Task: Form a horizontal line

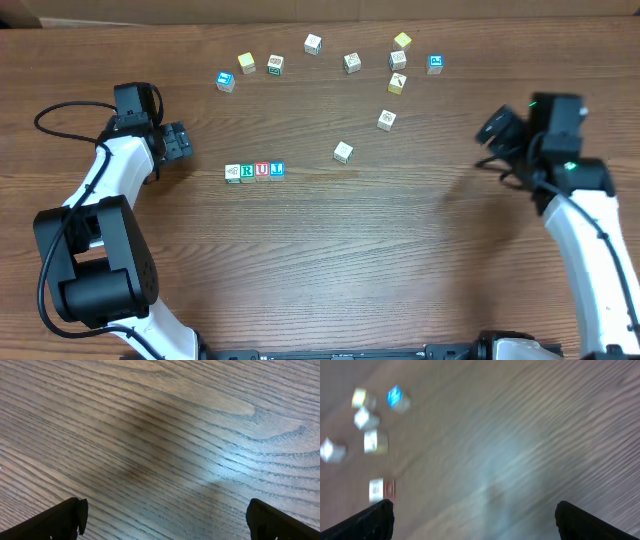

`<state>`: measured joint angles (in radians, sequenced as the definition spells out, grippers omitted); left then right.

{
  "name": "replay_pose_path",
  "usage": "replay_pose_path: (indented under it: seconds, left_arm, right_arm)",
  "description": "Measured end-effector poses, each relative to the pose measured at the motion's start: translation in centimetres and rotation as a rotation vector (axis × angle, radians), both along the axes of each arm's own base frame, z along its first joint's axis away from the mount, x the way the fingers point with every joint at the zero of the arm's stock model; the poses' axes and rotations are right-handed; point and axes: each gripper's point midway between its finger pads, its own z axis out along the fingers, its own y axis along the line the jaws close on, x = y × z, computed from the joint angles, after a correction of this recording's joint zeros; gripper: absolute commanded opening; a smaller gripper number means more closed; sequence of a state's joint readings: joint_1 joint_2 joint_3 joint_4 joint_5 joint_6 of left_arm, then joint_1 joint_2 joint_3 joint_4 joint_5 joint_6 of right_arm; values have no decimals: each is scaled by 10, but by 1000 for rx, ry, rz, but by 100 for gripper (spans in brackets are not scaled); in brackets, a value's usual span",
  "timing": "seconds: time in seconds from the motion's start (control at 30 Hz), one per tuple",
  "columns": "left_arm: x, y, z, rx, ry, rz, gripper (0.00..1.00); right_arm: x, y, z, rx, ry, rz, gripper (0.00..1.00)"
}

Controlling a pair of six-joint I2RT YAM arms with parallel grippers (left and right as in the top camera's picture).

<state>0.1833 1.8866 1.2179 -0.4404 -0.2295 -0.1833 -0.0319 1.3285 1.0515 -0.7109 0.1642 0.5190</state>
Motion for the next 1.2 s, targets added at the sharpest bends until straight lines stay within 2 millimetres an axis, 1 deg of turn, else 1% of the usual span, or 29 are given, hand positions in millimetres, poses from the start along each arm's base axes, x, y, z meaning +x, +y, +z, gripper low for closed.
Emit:
replay_pose_path:
  seconds: [0.1, 0.2, 0.33, 0.47, 0.63, 0.77, 0.9, 1.0, 1.1, 1.2]
  left_arm:
    - [0, 0, 0, 0, 0, 0, 100]
    - [0, 0, 0, 0, 0, 0, 100]
    - [0, 0, 0, 0, 0, 0, 100]
    - [0, 0, 0, 0, 0, 0, 100]
    - [0, 0, 0, 0, 0, 0, 100]
    - [0, 0, 0, 0, 0, 0, 100]
    - [0, 0, 0, 0, 0, 0, 100]
    - [0, 0, 0, 0, 0, 0, 100]
    - [0, 0, 0, 0, 0, 0, 100]
    - [0, 0, 0, 0, 0, 0, 100]
  right_arm:
    - [-17, 19, -14, 0, 27, 55, 100]
    - [-31, 29, -26, 0, 51, 87, 100]
    - [-48, 37, -42, -2, 86, 115, 100]
    - [-59, 38, -50, -3, 102, 123, 100]
    - [-59, 38, -40, -2, 59, 123, 100]
    - [-68, 37, -40, -3, 81, 124, 100]
    - [-67, 38, -42, -3, 75, 124, 100]
    - [-64, 37, -51, -6, 57, 121, 100]
    - [-64, 37, -70, -17, 32, 133, 100]
    - [-50, 43, -72, -28, -65, 194, 100]
